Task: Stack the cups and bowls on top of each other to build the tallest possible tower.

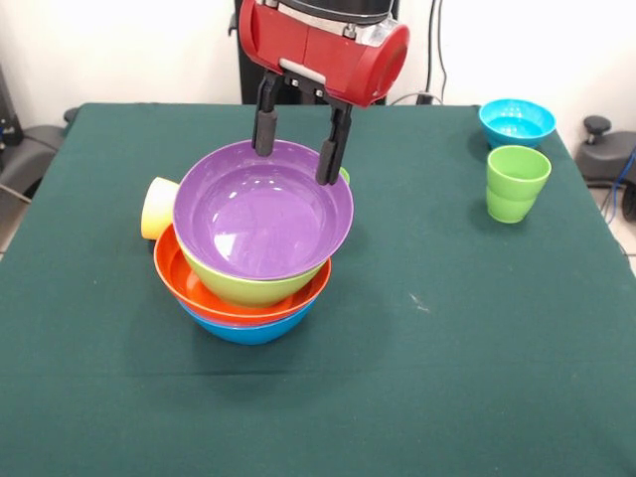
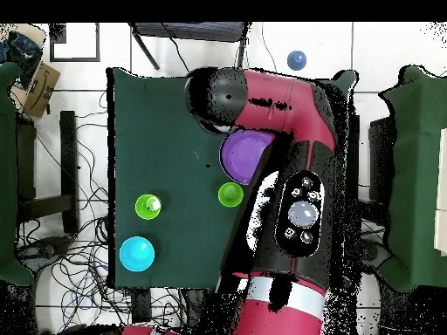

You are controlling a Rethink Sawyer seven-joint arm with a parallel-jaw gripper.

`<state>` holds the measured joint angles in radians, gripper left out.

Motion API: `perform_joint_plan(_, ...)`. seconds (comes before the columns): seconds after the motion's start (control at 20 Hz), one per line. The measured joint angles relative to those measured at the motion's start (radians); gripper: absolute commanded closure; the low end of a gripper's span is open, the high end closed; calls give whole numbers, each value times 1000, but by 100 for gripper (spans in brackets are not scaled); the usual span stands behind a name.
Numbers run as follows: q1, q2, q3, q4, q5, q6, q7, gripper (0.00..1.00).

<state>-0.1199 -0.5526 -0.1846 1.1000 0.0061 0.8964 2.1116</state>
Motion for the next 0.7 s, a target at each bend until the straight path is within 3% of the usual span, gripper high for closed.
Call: perform_joint_plan(0.7, 2, 4, 0, 0, 7, 0, 0, 0)
